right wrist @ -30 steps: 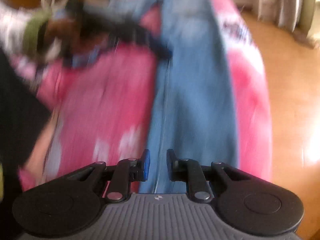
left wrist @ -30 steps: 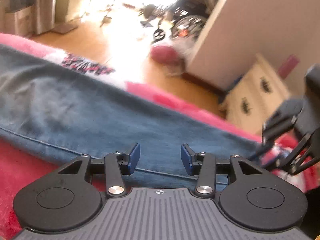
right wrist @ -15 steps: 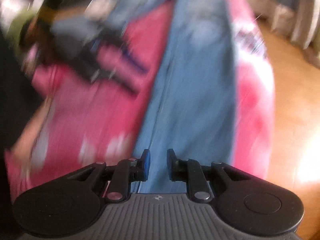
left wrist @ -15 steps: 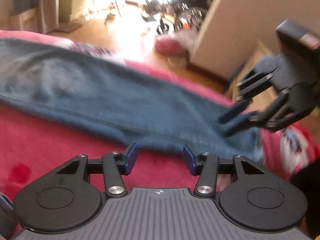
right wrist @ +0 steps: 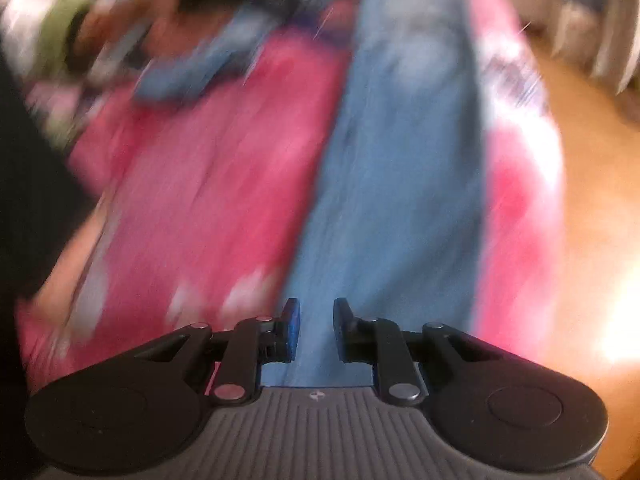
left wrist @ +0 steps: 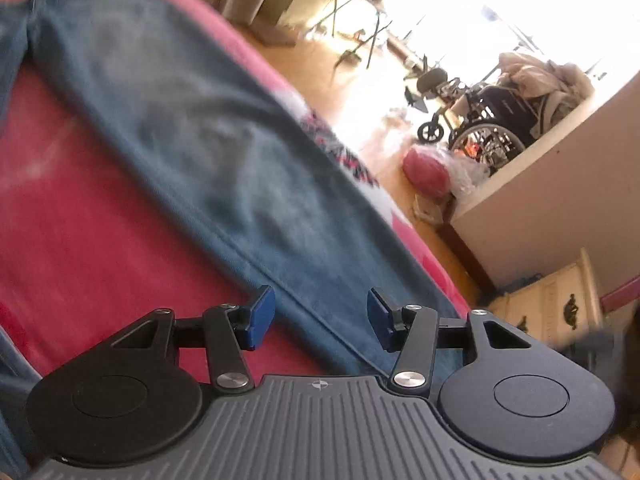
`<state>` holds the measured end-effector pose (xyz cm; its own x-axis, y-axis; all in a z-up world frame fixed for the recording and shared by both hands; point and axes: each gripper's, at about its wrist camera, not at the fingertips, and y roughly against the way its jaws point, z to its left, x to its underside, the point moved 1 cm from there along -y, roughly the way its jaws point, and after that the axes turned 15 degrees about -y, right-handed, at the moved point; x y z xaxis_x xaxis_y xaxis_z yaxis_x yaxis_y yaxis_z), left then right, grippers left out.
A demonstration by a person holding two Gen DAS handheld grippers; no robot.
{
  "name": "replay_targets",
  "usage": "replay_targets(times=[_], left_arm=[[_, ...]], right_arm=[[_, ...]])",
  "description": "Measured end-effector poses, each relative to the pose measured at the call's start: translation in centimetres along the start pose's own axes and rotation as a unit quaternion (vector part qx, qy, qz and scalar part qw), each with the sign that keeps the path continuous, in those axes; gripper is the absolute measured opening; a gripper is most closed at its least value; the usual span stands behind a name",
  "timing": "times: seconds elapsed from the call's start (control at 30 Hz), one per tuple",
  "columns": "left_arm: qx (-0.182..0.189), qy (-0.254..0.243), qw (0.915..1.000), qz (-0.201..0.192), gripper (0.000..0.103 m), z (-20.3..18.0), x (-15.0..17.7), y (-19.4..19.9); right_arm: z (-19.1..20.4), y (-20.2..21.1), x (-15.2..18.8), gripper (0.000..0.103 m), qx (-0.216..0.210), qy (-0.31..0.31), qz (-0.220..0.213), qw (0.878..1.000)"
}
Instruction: Fold clothes
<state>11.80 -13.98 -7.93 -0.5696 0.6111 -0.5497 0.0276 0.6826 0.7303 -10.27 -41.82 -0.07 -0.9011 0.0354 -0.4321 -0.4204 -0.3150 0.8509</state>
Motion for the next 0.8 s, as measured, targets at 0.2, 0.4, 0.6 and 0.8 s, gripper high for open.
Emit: replay_targets(times=[0.2, 0.4, 0.6, 0.8], left_arm=[[0.029, 0.071, 0.9971, 0.004, 0.051, 0.2, 0.8, 1.3], [0.031, 0.129, 0.9907, -0.033, 0.051, 1.3, 1.4, 5.0], [-0.009, 0.171, 0.9824, -0.074, 0.052, 3.8, 2.4, 10.0], [-0.073, 0.214, 0.9679, -0.108, 0.054, 7.2, 4.7, 15.4]], right_arm=[[-2.4, -5.6, -12.6, 0.027, -0.006, -0.067, -0.129, 0.989], [-2.5, -13.6, -21.2, 0.027, 0.011, -0.084, -0.173, 0.981], [-2.2, -17.5, -19.4, 0.027, 0.058, -0.061, -0.161, 0.983], [0.1, -10.6, -8.0, 0.028, 0.084, 0.020, -0.031, 0.996]])
